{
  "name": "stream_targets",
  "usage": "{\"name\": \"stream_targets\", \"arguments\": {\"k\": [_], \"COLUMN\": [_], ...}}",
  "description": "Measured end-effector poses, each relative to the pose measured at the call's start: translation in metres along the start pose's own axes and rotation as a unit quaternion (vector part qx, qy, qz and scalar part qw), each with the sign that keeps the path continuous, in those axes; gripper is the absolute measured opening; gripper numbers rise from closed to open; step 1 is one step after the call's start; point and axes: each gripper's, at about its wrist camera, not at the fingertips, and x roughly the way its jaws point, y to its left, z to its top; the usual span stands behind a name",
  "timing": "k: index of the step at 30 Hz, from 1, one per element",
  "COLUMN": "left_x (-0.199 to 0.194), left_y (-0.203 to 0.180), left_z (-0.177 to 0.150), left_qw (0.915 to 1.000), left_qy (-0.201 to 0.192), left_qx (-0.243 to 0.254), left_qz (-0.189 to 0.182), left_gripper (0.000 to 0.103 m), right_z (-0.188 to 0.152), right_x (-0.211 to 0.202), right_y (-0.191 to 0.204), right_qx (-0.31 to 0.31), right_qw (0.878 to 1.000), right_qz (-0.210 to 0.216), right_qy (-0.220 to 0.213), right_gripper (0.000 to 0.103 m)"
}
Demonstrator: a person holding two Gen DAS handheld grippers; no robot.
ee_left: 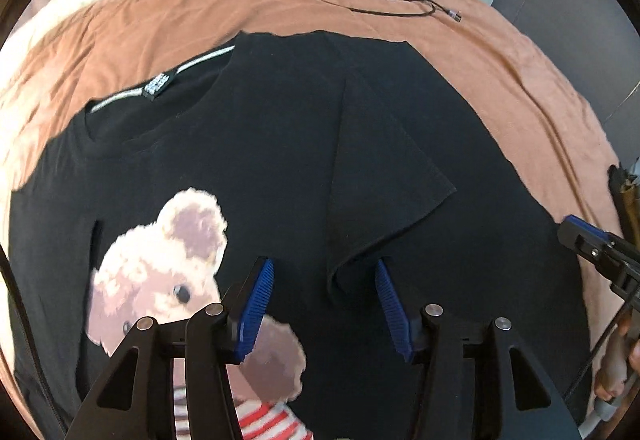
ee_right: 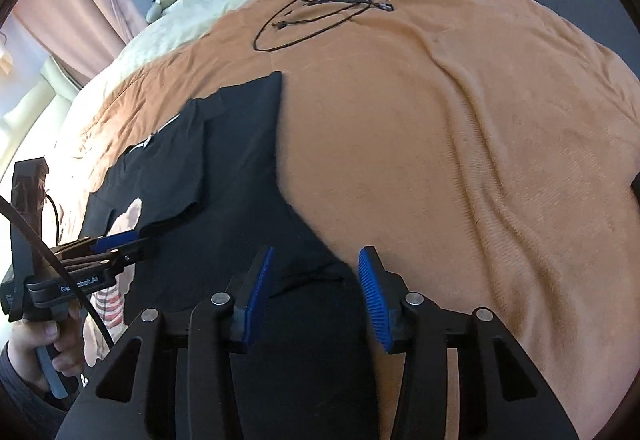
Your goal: Fold small clothes
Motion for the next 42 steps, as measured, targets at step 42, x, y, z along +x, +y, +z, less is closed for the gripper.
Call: {"name": "stream_targets", "arguments": {"k": [42], "left_x": [-0.160], "left_y": [0.100], "left_z": [-0.056], "left_qw": [0.9905], "left_qy": [-0.097], "left_qx": [-0.093], "left_qz": [0.031], "left_gripper": [0.067], "right_z": [-0.030], "right_x": [-0.092], "right_y": [0.038], "right_qx": [-0.026], "right_qw": [0.999], "right_qz": [-0.009], "right_qy": [-0.027], "right_gripper": [0.078]}}
